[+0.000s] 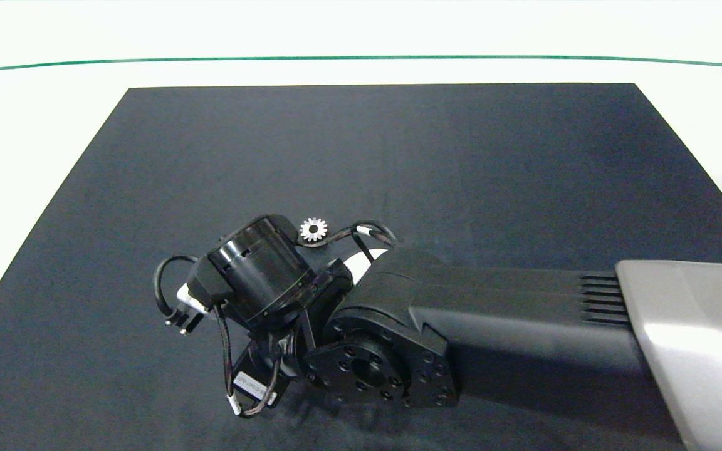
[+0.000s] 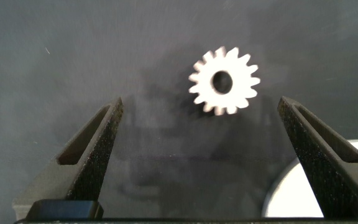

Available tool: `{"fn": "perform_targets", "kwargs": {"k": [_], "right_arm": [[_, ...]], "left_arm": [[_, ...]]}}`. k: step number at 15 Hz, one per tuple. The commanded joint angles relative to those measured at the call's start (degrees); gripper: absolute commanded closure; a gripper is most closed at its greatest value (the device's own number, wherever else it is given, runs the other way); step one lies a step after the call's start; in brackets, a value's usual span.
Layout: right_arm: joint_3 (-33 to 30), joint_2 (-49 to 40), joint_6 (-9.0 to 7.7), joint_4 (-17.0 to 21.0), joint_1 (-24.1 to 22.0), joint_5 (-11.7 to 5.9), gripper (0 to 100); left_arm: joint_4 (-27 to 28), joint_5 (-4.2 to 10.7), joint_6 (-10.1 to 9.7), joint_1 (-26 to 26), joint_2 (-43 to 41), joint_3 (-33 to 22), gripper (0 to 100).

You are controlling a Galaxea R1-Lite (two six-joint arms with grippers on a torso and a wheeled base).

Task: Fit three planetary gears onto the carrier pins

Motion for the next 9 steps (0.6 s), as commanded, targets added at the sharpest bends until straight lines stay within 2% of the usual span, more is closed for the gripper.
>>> {"fn": "perform_targets", "kwargs": {"k": [1, 9], "right_arm": [[-0.01, 1.55, -0.20, 0.64, -0.02, -0.11, 0], [-0.01, 3.39, 0.06, 0.47, -0.37, -0.03, 0]], "left_arm": [[0.66, 0.04, 0.08, -0.17, 0.05, -1.23, 0], [0.66, 0.04, 0.08, -0.09, -0.39, -1.41, 0]]}}
